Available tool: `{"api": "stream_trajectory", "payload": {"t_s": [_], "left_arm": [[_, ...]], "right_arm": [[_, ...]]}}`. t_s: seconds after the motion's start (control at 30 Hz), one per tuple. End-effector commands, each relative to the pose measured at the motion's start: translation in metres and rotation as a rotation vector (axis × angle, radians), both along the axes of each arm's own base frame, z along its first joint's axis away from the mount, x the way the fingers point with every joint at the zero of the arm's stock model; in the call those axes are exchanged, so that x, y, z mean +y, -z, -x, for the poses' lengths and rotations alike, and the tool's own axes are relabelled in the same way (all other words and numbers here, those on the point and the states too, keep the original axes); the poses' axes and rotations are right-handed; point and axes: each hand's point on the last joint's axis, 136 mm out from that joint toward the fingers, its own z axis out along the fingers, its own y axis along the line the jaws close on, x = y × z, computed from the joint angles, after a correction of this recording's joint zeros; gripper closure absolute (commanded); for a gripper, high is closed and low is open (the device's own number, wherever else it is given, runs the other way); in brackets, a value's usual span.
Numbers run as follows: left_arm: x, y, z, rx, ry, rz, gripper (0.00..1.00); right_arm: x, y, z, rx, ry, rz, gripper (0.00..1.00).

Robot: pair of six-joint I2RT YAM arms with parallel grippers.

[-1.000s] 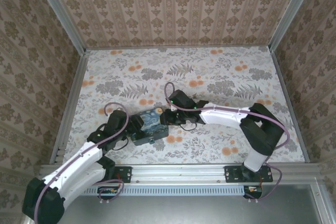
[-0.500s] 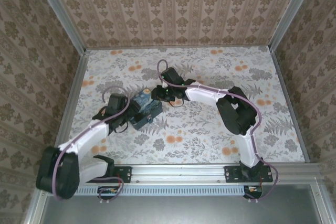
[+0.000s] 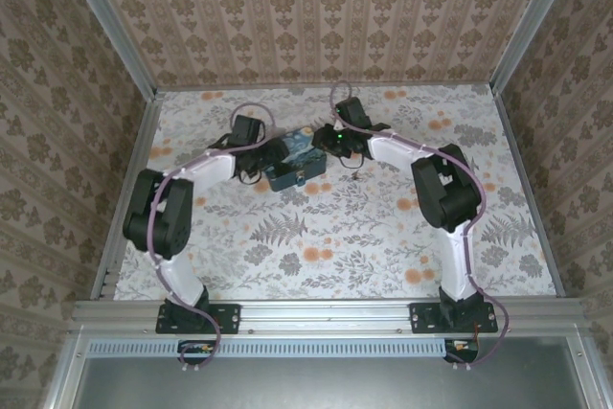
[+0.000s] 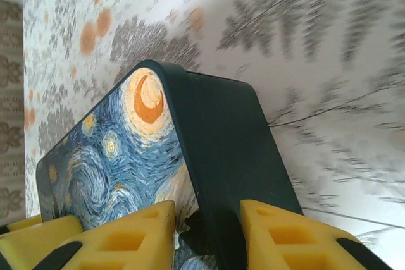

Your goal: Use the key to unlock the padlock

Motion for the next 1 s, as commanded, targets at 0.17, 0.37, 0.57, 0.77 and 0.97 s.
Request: {"api": "stream_trajectory", "payload": {"t_s": [0.17,0.37,0.57,0.77,0.97], "left_arm": [[-0.117,0.003,0.024,0.042,0.336,0.115,0.2],[-0.119,0.015,0.018,0.057,0.32,0.104,0.2],[-0.109,0.01,0.008,0.034,0.278,0.117,0.16],[-0.087,-0.015,0.002,-0.013,0.24,0.138,0.13],[-0.063,-0.028,0.01,-0.041,0.2,0.136,0.11]], "right_arm": [[0.002,-0.003,0.06,0.041,-0.071,-0.142,0.67],[-0.009,0.002,0.06,0.05,-0.059,-0.156,0.6],[-0.023,-0.025,0.052,-0.013,-0.05,-0.184,0.37],[-0.061,-0.046,0.057,-0.048,0.026,-0.141,0.34],[-0.101,-0.028,0.073,0.013,0.098,0.053,0.34]]}}
